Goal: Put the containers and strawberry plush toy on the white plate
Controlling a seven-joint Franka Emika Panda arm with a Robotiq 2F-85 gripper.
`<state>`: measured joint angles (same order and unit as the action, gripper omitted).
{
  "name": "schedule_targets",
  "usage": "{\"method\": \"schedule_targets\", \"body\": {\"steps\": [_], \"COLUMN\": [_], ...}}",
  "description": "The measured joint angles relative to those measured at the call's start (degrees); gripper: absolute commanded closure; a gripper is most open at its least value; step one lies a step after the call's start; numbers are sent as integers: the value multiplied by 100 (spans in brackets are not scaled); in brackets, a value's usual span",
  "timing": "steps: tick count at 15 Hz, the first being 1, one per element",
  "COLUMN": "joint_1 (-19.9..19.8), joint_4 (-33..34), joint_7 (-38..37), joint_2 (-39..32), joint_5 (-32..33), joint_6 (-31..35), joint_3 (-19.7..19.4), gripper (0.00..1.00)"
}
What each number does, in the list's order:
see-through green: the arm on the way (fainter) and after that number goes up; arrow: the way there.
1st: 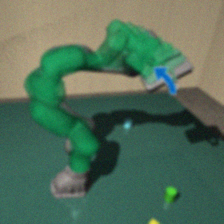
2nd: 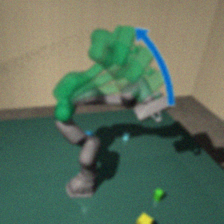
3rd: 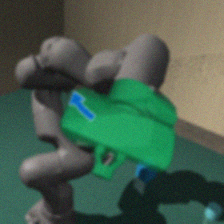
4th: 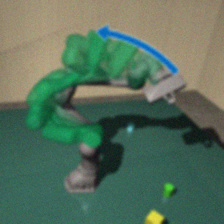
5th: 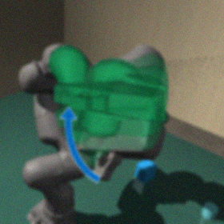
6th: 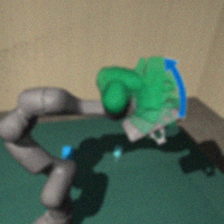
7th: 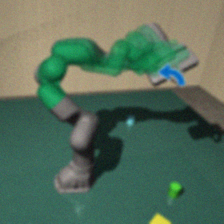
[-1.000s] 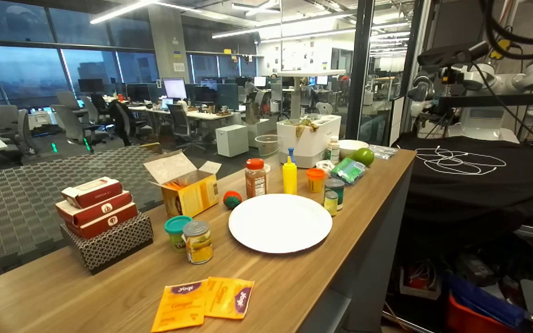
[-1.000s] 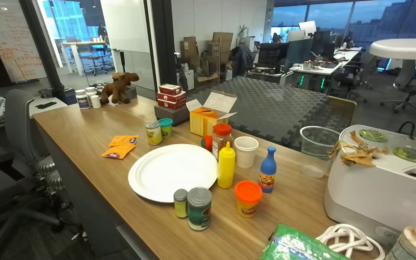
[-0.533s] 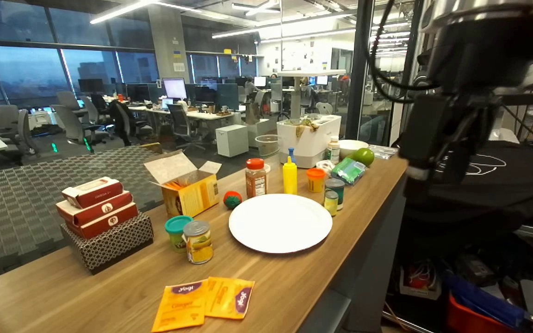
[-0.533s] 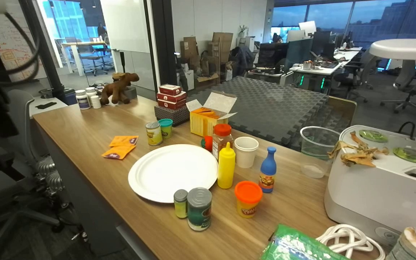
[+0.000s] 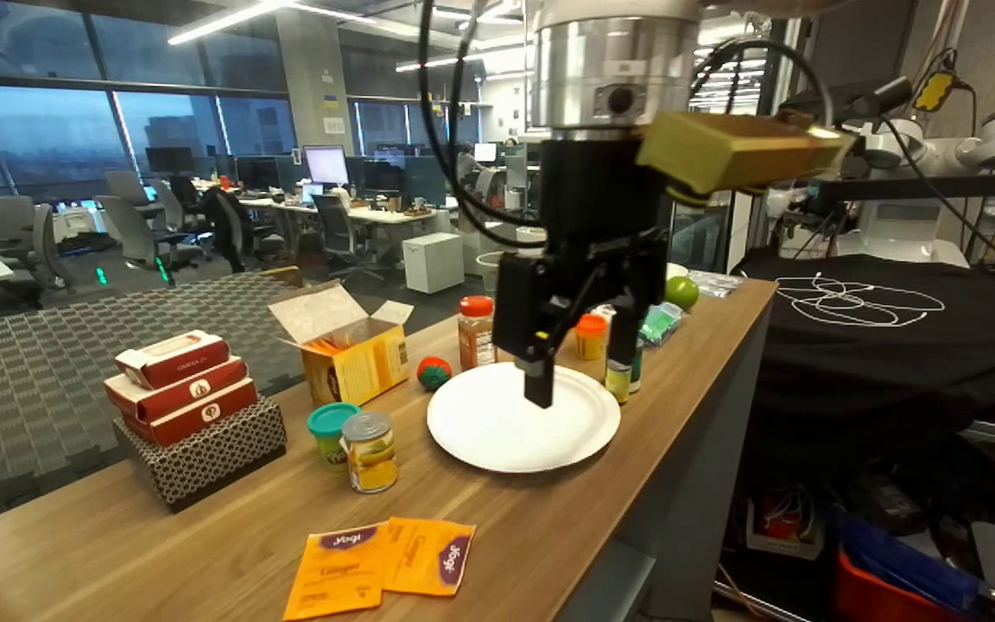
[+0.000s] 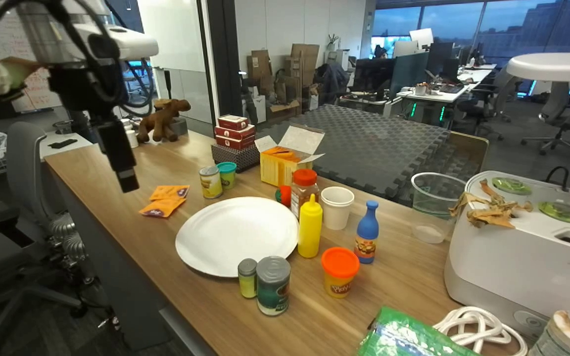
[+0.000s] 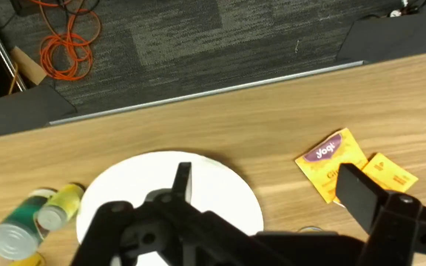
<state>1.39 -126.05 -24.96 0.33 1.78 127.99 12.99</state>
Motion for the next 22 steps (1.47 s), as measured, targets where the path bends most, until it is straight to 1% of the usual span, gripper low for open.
{"method": "schedule_targets", "body": {"steps": [4, 8, 11, 16, 22], "joint_1": [310, 637, 800, 952, 1010], "joint_4": [1243, 2402, 3039, 3766, 4227], "joint_7": [10, 160, 336, 551, 657], "joint_2": [-1064, -1931, -2432, -3084, -3551], "joint_5": [344, 360, 327, 313, 313], "joint_6": [-229, -514, -655, -892, -895], "joint_3": [-129, -266, -316, -414, -632], "gripper": [0, 0, 0, 0, 0]}}
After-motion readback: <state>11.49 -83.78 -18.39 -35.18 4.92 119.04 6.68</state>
